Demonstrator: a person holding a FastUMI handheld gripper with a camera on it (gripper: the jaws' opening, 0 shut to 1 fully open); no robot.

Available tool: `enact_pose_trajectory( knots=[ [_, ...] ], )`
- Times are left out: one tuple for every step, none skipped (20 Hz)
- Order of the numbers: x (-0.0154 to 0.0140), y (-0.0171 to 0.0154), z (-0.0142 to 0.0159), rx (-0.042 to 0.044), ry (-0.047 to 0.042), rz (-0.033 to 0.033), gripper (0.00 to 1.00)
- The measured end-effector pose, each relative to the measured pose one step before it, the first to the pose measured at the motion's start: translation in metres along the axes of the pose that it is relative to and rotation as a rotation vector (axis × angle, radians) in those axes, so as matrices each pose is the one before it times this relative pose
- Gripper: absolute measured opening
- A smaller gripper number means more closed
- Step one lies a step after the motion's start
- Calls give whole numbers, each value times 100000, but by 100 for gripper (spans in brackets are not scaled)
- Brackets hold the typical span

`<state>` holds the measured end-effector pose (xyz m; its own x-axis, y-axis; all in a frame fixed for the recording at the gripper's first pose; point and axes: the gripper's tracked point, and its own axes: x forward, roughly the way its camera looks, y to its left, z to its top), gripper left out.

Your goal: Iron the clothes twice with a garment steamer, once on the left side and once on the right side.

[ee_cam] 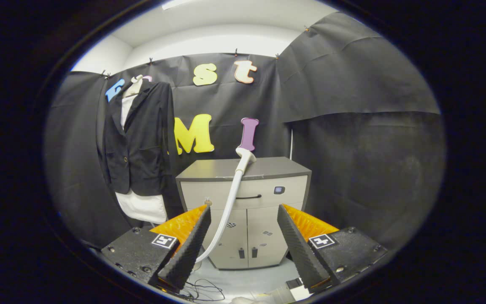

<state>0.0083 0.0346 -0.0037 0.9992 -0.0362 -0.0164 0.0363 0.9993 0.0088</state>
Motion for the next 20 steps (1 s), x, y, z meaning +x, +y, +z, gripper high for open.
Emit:
enact_pose_trajectory(
  knots=[
    [64,233,7,-304,-11,-360,99],
    [39,314,109,-303,52,-153,99],
    [114,223,54,-288,98,-107,99],
    [207,255,322,-199,-47,-20,98],
    [297,153,268,66,-300,-6,98],
    [301,124,436,268,-487,35,98],
    [401,69,424,264,-366,168,98],
    [477,1,318,-135,92,-19,98],
    [635,-120,270,-361,-16,-157,99],
    [658,-137,423,-342,-91,-132,99],
    [757,-134,232,-333,90,27,99],
    [856,-205,465,-198,156,-29,99],
    [969,-148,394,-124,273,828,99],
    [1091,-76,457,-188,263,1078,99],
    [1350,-520,369,-253,239,-127,99],
    [1378,-367,626,-329,171,371,99],
    [1370,-360,548,-369,308,-51,99],
    [1376,-390,586,-505,147,-142,99],
    [1527,-189,608,-672,-213,547,99],
    [1528,-151,547,-777,323,237,99]
  ],
)
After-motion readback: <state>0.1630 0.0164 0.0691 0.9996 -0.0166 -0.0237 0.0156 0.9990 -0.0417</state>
